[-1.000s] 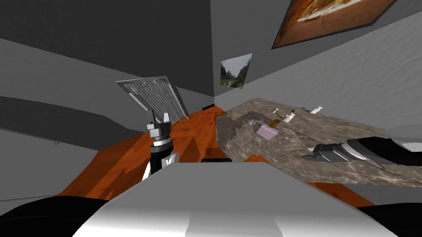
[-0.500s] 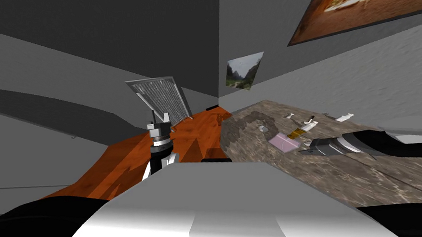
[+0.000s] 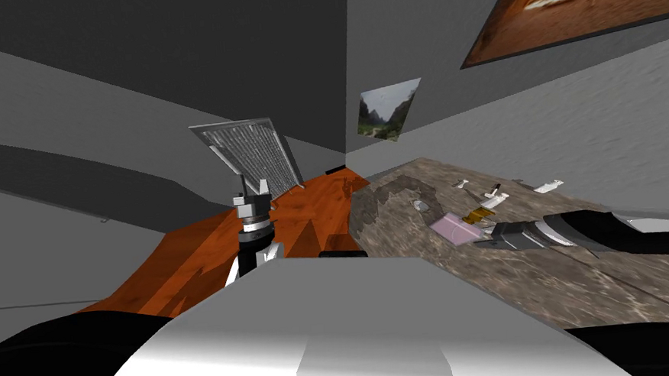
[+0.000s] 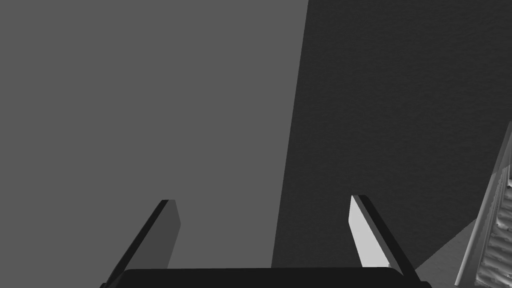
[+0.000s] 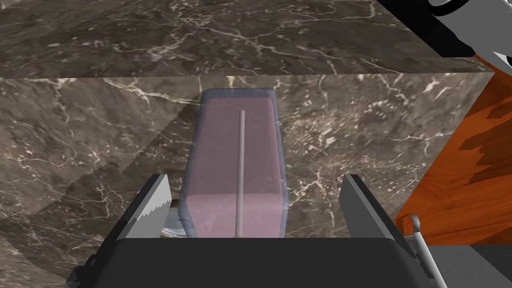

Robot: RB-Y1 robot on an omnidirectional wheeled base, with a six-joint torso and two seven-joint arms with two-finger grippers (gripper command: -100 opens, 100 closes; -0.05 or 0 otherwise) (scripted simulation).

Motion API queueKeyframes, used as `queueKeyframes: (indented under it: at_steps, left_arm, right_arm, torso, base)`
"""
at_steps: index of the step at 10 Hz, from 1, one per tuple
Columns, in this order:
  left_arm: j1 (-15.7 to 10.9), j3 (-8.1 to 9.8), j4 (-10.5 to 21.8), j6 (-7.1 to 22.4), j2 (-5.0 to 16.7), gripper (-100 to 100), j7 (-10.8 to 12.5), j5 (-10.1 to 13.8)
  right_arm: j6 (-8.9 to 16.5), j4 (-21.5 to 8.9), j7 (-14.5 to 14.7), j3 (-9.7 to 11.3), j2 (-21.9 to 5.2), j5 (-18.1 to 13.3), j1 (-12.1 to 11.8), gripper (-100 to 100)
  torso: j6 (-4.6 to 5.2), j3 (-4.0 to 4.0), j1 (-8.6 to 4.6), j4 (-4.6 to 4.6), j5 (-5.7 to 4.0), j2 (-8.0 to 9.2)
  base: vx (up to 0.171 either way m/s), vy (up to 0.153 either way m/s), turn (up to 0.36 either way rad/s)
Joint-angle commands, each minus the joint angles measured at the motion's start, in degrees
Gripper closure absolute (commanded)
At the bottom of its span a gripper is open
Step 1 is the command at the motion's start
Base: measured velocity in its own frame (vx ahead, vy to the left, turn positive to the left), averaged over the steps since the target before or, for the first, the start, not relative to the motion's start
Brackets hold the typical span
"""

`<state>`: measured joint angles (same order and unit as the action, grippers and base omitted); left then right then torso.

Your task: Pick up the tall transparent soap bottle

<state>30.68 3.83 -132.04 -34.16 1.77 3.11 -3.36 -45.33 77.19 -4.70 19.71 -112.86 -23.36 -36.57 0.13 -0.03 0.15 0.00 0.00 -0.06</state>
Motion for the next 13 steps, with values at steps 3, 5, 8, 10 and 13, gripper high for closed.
queueKeyframes:
  at_steps: [3, 5, 8, 10, 13]
  left_arm:
    - [0.01, 0.0, 0.0, 0.0, 0.0, 0, 0.0, 0.0]
    - [0.0, 0.0, 0.0, 0.0, 0.0, 0, 0.0, 0.0]
    - [0.0, 0.0, 0.0, 0.0, 0.0, 0, 0.0, 0.0]
    - [0.0, 0.0, 0.0, 0.0, 0.0, 0, 0.0, 0.0]
    - [-0.01, 0.0, 0.01, 0.0, 0.01, 0, 0.0, 0.0]
  right_arm:
    - [0.23, -0.56, 2.02, 0.26, 2.0, -0.5, -0.42, -100]
    - [0.33, -0.54, 2.25, 0.3, 2.08, -0.5, -0.45, 100]
    - [0.33, -0.54, 2.25, 0.3, 2.08, -0.5, -0.45, 100]
    - [-0.72, -2.05, 1.63, 0.53, 2.46, -0.37, -1.06, -100]
    - [-1.47, -3.37, 1.19, 1.02, 2.4, -0.35, -1.75, -100]
  torso:
    - [0.04, -0.02, 0.11, -0.01, 0.01, -0.05]
    - [0.0, 0.01, 0.0, 0.01, 0.0, 0.02]
    - [0.0, 0.04, -0.04, 0.02, -0.01, 0.06]
    - [0.0, 0.04, -0.05, 0.02, -0.01, 0.06]
    - [0.03, 0.32, -0.3, 0.14, -0.08, 0.53]
  base:
    - [0.033, 0.035, -0.092]
    - [0.0, 0.0, 0.0]
    - [0.0, 0.0, 0.0]
    - [-0.033, -0.016, -0.066]
    - [-0.119, -0.07, -0.07]
